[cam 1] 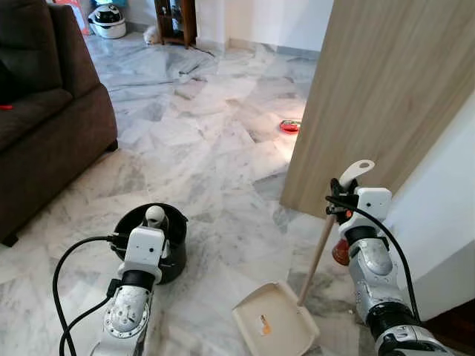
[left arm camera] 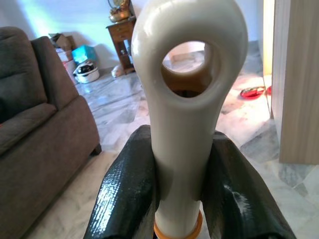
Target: Sweep floor
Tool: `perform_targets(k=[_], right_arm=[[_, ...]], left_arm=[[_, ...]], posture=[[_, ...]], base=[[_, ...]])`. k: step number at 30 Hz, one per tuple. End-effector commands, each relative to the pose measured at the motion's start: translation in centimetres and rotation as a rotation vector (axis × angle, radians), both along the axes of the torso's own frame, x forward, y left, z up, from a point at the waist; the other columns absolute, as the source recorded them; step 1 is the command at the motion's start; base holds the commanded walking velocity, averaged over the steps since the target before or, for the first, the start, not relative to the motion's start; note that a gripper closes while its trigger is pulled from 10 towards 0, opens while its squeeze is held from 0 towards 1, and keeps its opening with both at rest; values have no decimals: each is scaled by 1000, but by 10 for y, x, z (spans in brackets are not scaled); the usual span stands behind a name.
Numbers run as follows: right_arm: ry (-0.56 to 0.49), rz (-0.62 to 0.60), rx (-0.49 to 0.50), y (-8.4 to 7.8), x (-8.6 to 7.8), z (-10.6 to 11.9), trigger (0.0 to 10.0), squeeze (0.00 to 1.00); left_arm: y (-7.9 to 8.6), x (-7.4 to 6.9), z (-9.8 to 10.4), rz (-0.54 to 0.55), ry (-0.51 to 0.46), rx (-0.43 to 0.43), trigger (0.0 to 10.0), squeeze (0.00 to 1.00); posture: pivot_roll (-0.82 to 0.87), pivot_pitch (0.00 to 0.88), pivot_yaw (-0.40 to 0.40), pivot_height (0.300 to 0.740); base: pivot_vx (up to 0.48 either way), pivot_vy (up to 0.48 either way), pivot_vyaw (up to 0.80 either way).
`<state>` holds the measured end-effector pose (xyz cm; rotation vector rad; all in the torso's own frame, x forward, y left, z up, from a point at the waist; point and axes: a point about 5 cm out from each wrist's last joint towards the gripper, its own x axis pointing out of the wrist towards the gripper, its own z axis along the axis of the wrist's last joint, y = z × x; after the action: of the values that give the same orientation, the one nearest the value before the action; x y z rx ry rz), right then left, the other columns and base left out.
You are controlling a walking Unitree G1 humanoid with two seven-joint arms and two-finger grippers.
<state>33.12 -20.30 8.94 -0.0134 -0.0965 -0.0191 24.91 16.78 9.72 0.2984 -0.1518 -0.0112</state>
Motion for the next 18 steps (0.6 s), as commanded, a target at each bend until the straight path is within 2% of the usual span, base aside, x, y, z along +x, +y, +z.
perform_targets(k=[1,18], right_arm=[[-19,6,-7,2,4,6,10000,0],[-18,-6,-15,-4,4,8,10000,0]], left_arm=[[-1,1,10,-16,-52,32,10000,0],[-4,2,10,-28,-46,33,10000,0]], posture=[[119,23,-25,740],[117,21,-27,740]], base=[[0,0,-800],[0,0,-799]])
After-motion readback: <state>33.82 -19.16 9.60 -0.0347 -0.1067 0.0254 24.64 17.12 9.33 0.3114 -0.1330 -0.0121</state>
